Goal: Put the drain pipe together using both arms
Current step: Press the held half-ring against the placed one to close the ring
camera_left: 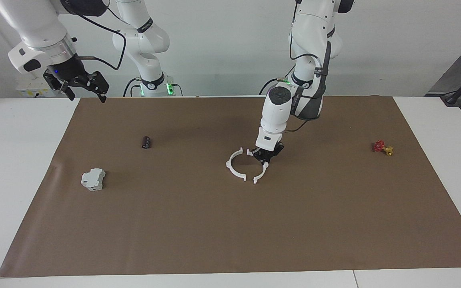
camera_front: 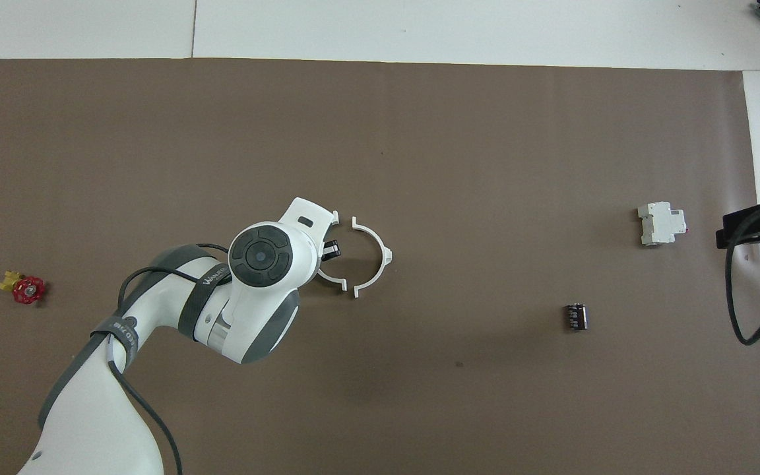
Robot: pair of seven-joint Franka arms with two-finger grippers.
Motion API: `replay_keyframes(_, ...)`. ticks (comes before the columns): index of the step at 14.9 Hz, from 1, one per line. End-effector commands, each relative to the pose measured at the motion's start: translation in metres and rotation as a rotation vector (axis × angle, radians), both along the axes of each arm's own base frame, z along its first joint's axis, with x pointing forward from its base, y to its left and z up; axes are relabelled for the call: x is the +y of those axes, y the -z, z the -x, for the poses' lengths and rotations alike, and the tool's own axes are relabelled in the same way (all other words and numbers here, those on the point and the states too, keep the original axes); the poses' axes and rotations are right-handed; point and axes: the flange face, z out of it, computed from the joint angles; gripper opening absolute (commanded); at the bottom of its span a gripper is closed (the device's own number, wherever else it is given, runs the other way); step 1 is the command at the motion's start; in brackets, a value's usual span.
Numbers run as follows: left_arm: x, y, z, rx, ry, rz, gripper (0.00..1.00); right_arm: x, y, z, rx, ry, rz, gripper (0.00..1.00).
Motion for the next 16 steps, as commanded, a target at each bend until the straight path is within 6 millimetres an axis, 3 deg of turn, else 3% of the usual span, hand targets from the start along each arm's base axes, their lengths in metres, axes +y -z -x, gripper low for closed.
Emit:
replay_keyframes(1,0.001,-0.001,0.0104,-0.009,0.009,-0.01,0.0,-0.0018,-0.0007,0.0066,-0.016,0.015,-0.006,1.0)
replay_keyframes(16,-0.0085,-0.0007,0.0172,-0.021,0.025,-0.001,0.0,-0.0018,-0.0007,0.0066,-0.016,0.015,-0.006,1.0)
